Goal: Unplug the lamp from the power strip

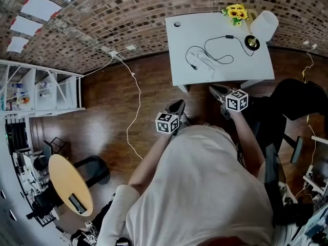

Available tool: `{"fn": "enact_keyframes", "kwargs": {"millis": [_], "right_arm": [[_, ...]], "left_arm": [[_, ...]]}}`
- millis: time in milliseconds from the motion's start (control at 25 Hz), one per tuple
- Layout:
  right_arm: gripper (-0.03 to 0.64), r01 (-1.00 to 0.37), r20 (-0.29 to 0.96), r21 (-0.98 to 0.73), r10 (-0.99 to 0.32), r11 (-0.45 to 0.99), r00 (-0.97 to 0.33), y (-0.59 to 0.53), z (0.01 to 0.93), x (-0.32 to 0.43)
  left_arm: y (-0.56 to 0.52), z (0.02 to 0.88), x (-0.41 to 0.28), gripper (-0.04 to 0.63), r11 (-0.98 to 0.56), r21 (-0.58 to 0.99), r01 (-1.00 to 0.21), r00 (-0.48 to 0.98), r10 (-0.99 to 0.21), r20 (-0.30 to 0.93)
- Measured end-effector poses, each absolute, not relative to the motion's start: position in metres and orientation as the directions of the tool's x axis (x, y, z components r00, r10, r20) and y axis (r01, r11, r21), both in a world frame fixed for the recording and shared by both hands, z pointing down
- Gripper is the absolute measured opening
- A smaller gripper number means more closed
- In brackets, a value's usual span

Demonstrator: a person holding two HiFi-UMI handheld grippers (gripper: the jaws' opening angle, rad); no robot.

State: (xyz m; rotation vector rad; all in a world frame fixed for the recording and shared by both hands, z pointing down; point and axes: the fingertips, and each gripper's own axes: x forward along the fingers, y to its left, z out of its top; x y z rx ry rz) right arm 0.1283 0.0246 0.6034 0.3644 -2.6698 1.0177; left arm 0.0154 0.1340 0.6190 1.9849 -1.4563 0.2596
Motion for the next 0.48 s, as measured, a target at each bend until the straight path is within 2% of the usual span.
{"fn": "enact_keyframes", "kwargs": {"millis": [160, 480], "right_arm": [[0.014, -0.308, 0.331, -0.626, -0.114, 0.716, -0.937, 0.051, 0.61, 0.146], [0.014, -0.32, 0.38, -0.619, -0.082, 0.717, -0.921, 0.088, 0.636, 0.193]], "left_arm": [[0.158, 0.623, 0.04, 0.003, -0.156, 0.389, -0.908, 0.36, -0.765, 0.534], [0.194, 0.634, 0.095, 0.003, -0.184, 0.4, -0.898, 0.397, -0.73, 0.556]]}}
